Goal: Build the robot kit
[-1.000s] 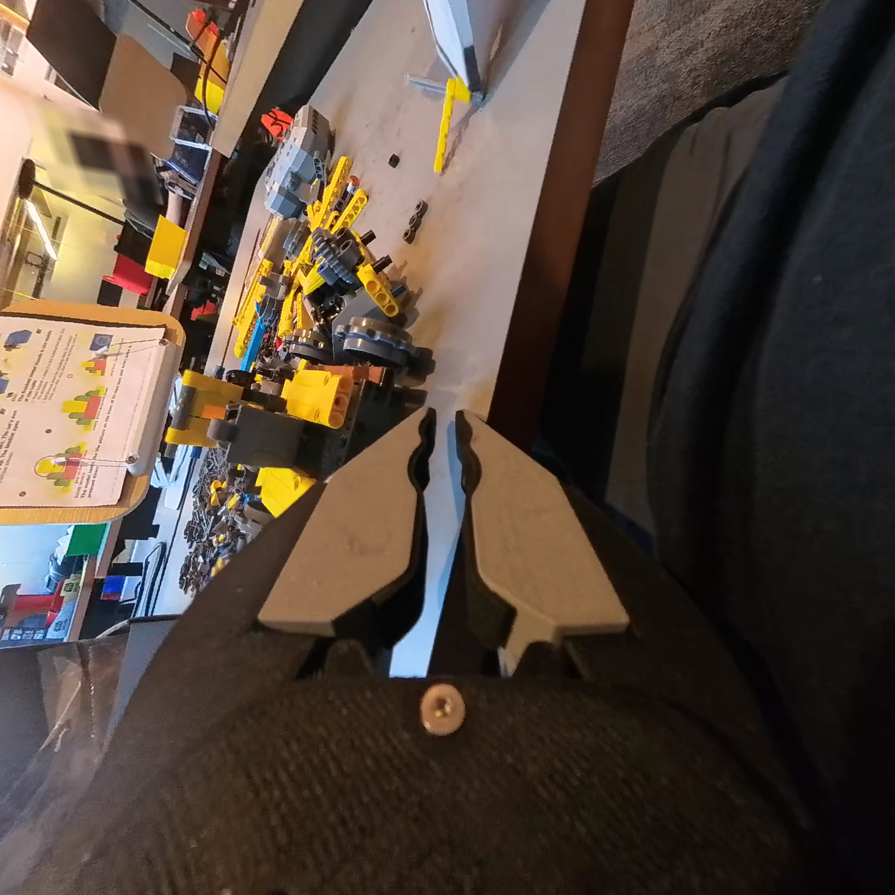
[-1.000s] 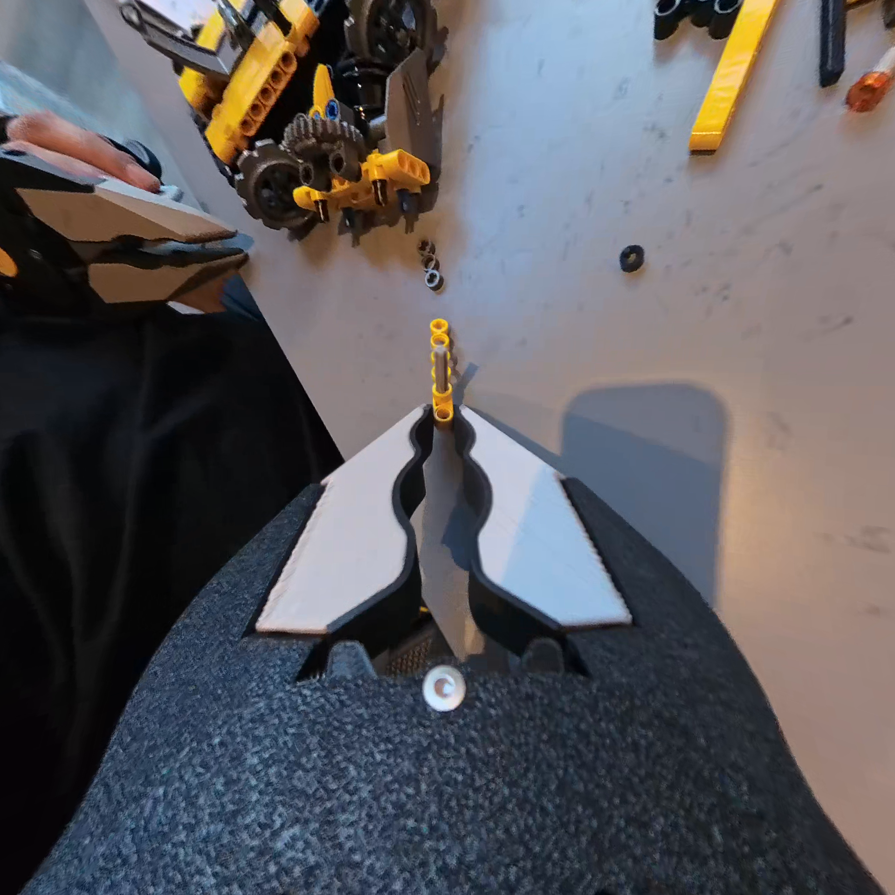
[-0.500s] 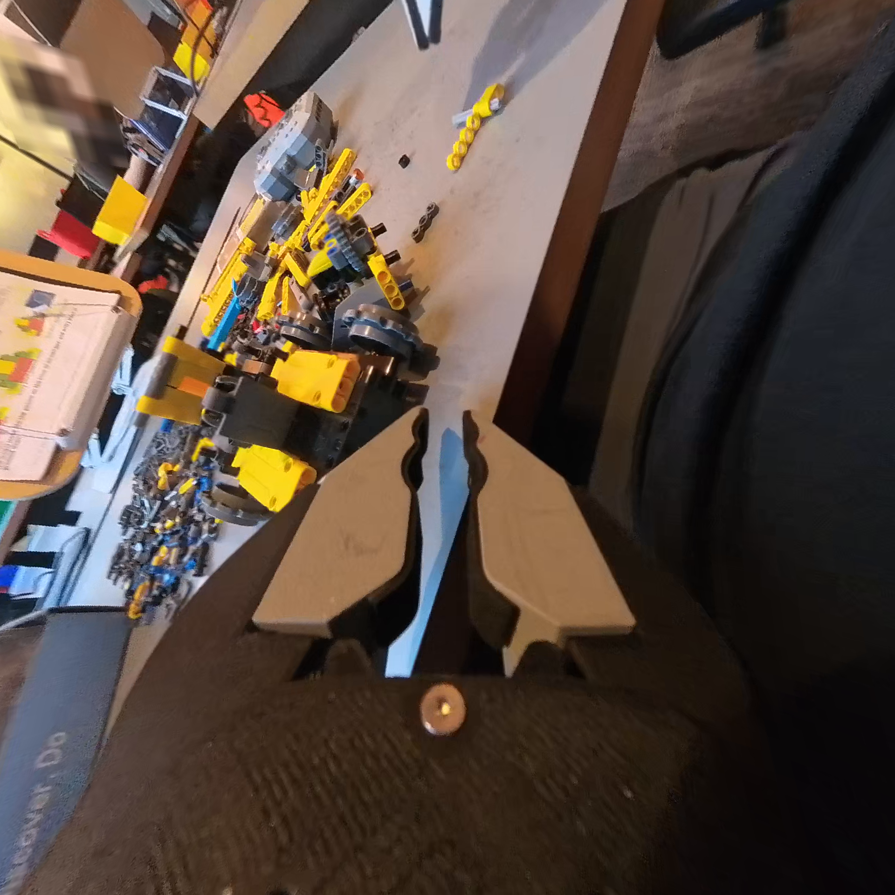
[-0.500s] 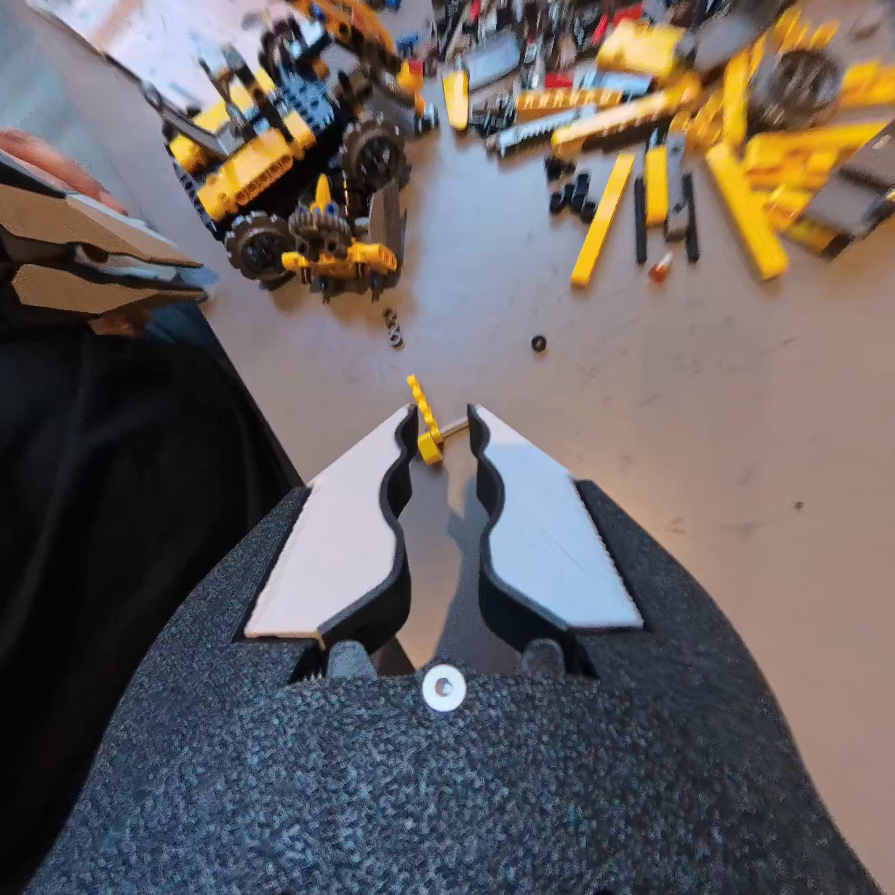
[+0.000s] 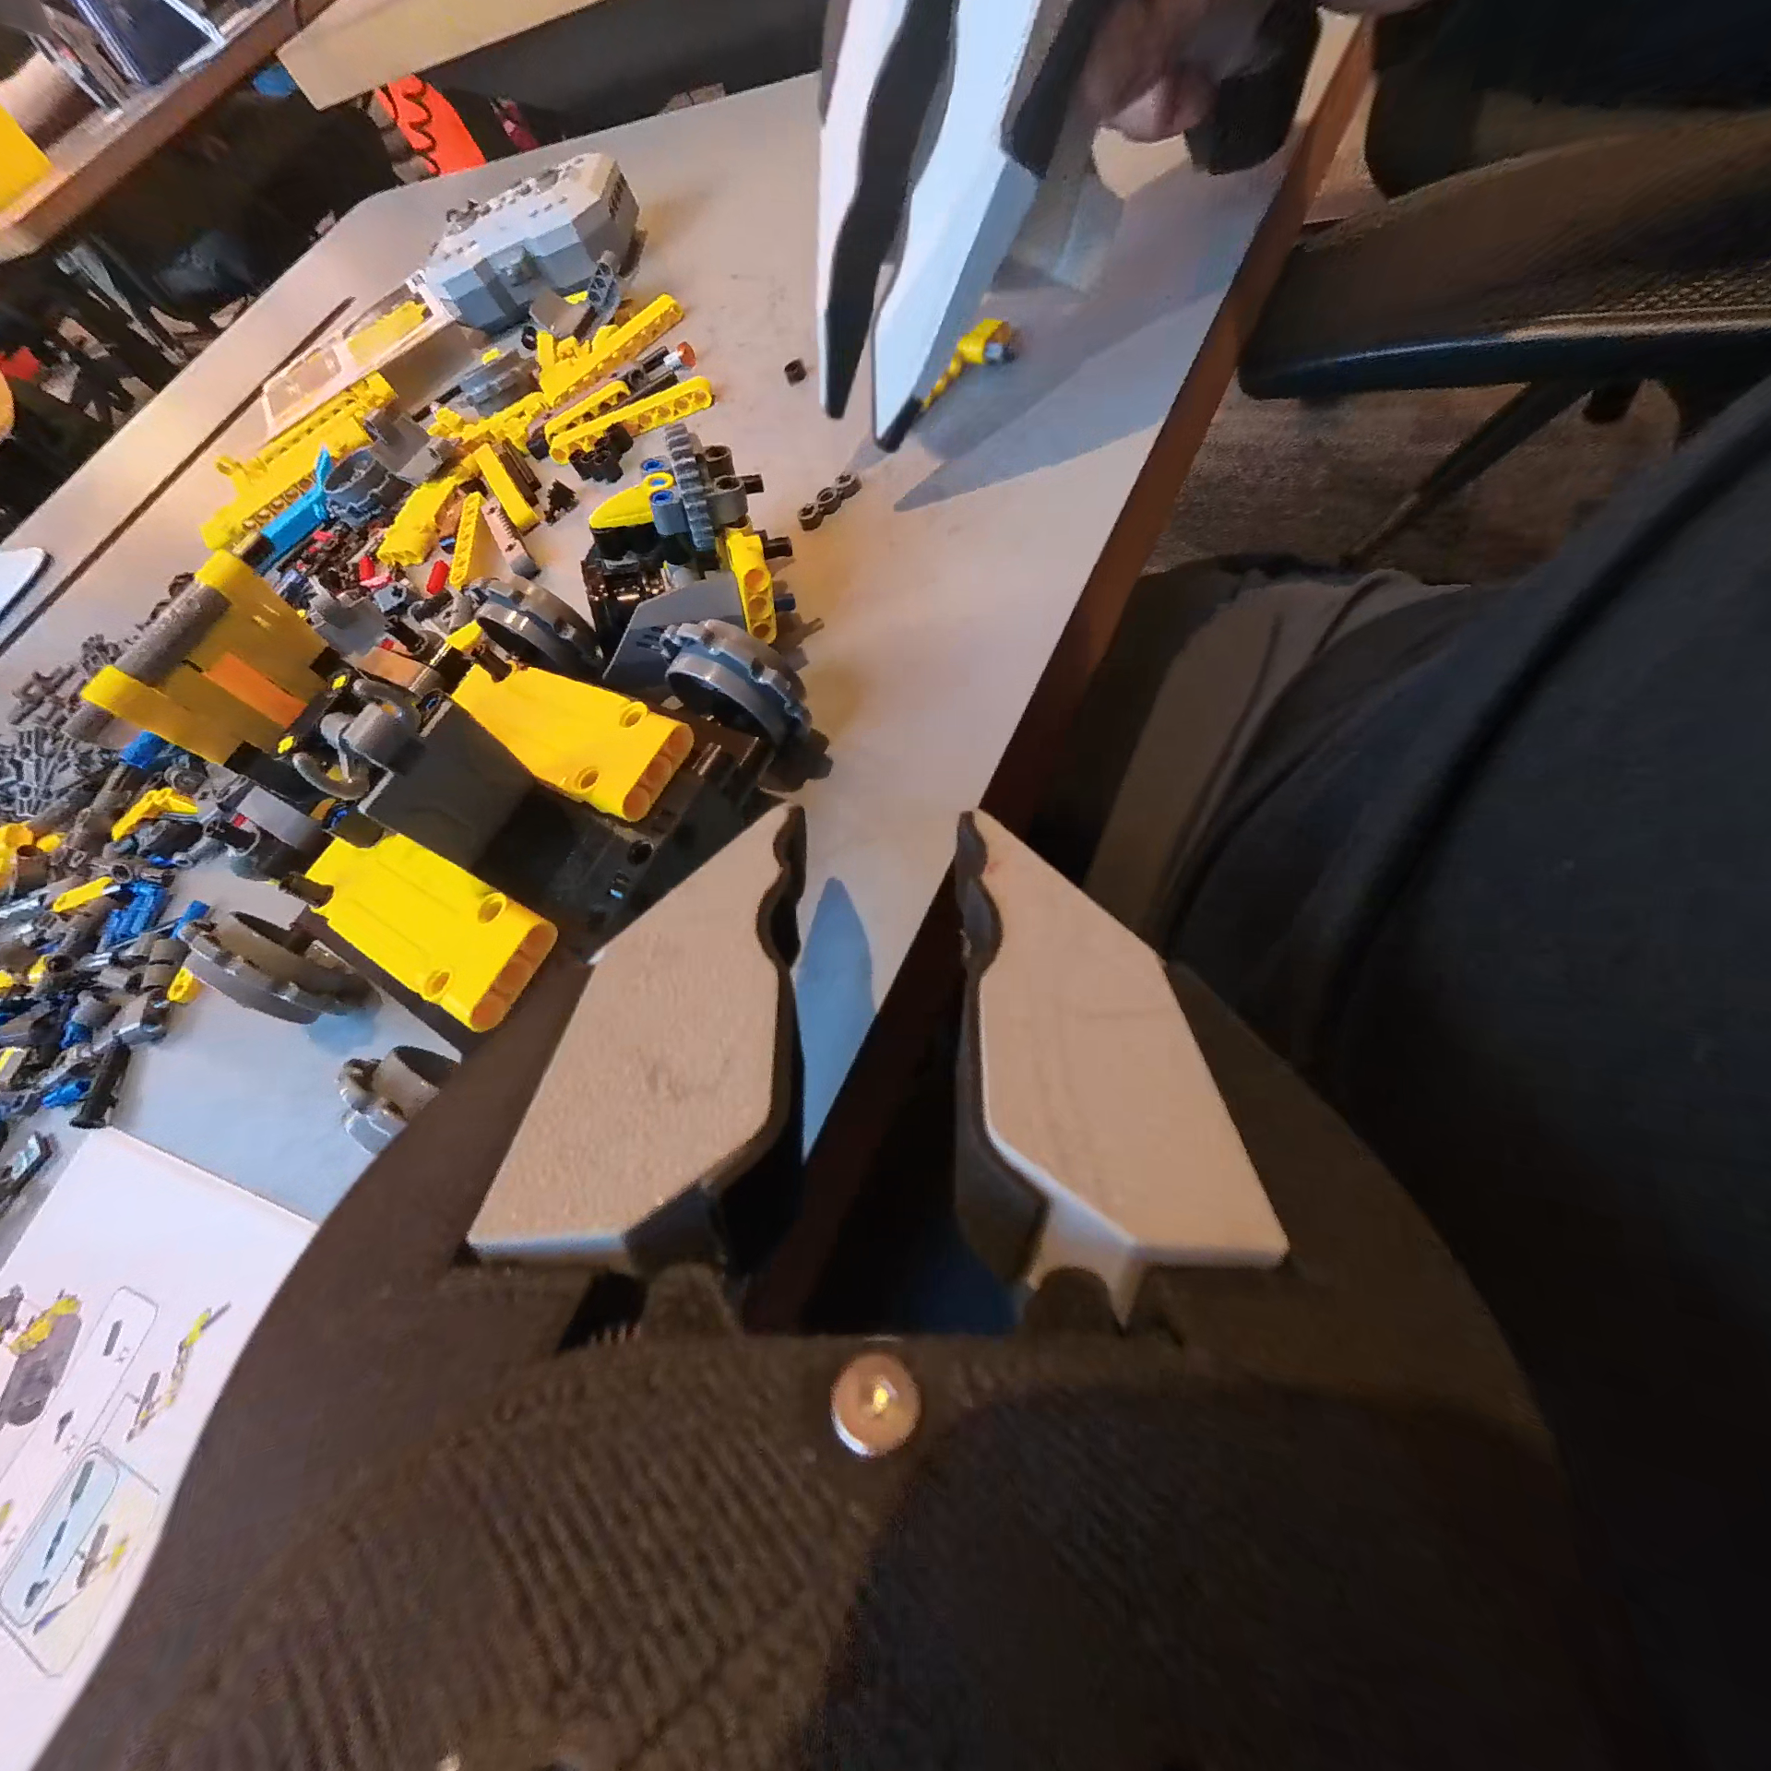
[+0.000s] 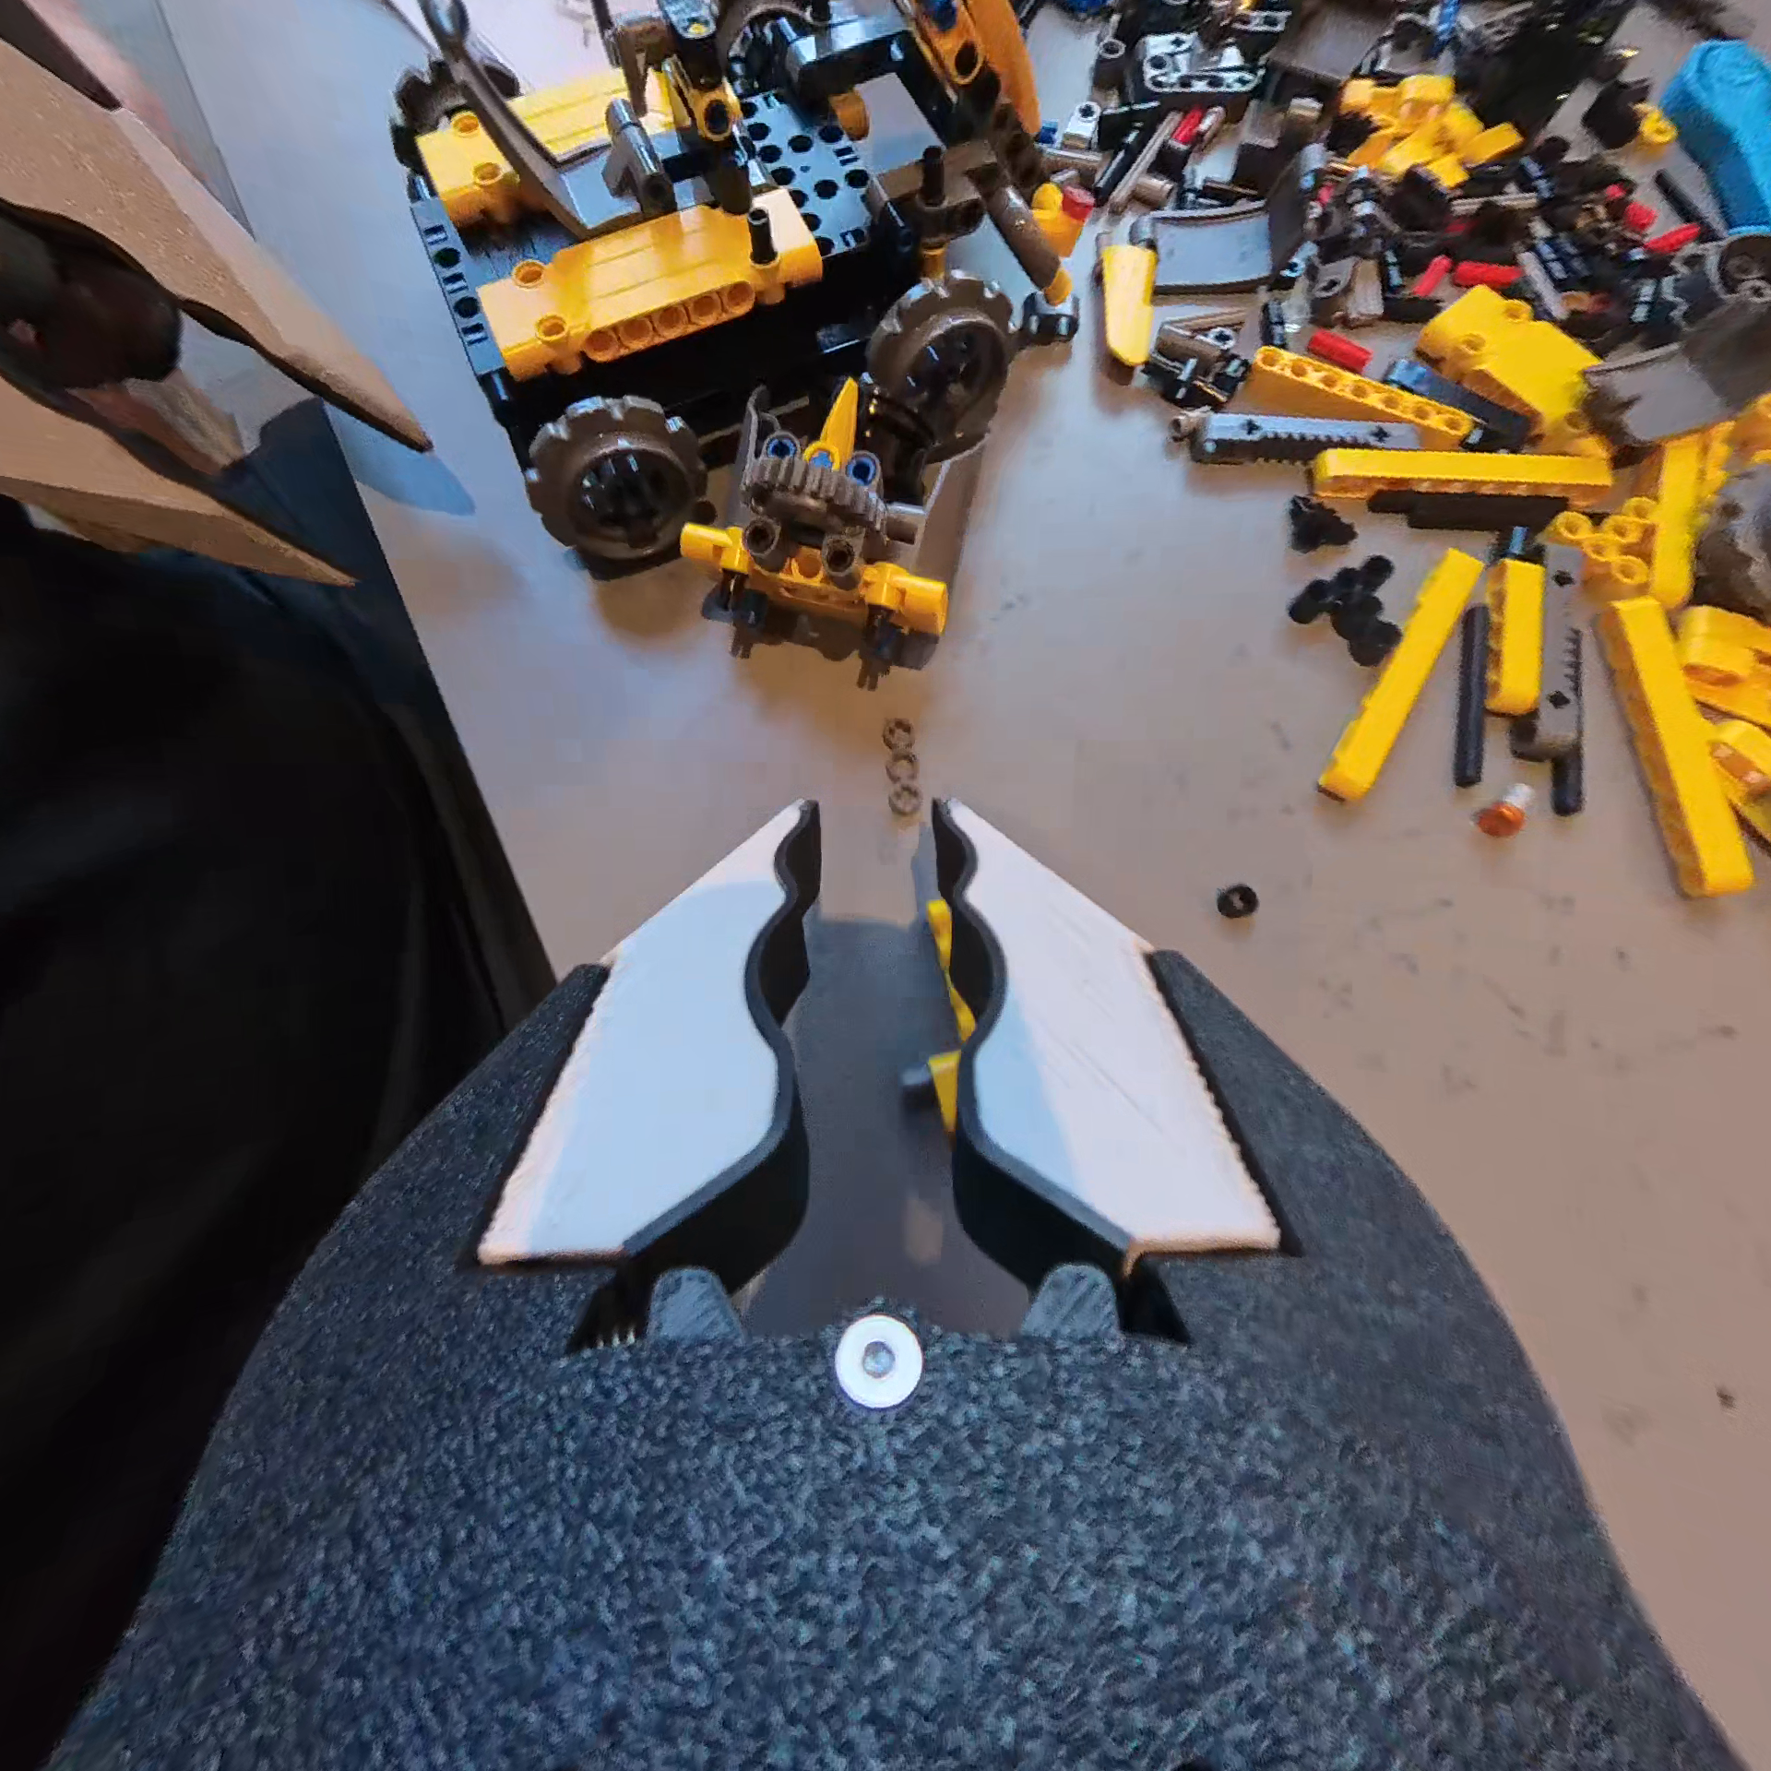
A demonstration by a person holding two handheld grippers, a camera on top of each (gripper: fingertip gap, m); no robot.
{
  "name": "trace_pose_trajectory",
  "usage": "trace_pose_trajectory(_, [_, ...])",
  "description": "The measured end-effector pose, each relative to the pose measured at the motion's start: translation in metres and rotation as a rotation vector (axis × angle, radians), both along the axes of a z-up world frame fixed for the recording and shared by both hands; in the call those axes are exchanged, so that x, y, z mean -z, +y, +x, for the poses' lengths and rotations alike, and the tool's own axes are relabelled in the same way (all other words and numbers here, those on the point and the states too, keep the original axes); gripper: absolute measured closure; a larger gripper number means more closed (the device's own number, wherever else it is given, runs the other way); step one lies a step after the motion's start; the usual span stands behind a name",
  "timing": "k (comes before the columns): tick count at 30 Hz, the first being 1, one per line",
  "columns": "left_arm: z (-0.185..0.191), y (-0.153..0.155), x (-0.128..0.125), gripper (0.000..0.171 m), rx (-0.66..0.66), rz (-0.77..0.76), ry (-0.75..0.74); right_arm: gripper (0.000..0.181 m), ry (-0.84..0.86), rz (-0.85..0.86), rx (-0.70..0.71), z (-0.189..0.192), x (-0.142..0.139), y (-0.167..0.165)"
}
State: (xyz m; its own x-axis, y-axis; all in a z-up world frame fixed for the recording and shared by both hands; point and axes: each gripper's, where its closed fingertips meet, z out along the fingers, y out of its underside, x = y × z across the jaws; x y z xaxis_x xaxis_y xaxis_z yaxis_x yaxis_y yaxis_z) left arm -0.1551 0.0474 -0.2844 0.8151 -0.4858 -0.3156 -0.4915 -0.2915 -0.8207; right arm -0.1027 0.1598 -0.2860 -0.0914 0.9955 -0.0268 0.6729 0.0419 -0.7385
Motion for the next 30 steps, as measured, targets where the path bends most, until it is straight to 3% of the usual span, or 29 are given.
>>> trace_pose_trajectory(5, [0.002,-0.001,0.001,0.143,0.02,-0.016,-0.016,0.158,-0.084,-0.018,-0.045,-0.011,0.015,0.004])
trace_pose_trajectory(6, [0.002,-0.001,0.0,0.143,0.022,-0.014,-0.013,0.161,-0.089,-0.034,-0.059,-0.013,0.016,0.002])
trace_pose_trajectory(7, [0.002,-0.001,0.0,0.144,0.025,-0.011,-0.01,0.175,-0.098,-0.052,-0.074,-0.013,0.016,0.0])
trace_pose_trajectory(9, [0.002,0.0,-0.004,0.144,0.029,-0.001,0.001,0.175,-0.122,-0.063,-0.073,-0.011,0.015,0.0])
trace_pose_trajectory(15, [0.013,0.014,-0.031,0.146,0.092,0.088,0.093,0.176,-0.041,-0.193,-0.096,-0.003,-0.018,-0.023])
trace_pose_trajectory(19, [0.021,0.028,-0.039,0.147,0.153,0.137,0.24,0.176,-0.012,-0.347,-0.167,0.002,-0.037,-0.05])
trace_pose_trajectory(27, [0.061,0.035,-0.045,0.157,0.329,0.199,0.341,0.175,0.003,-0.536,-0.248,0.003,-0.046,-0.082])
trace_pose_trajectory(30, [0.061,0.039,-0.041,0.166,0.329,0.196,0.365,0.175,-0.003,-0.581,-0.267,0.005,-0.046,-0.086])
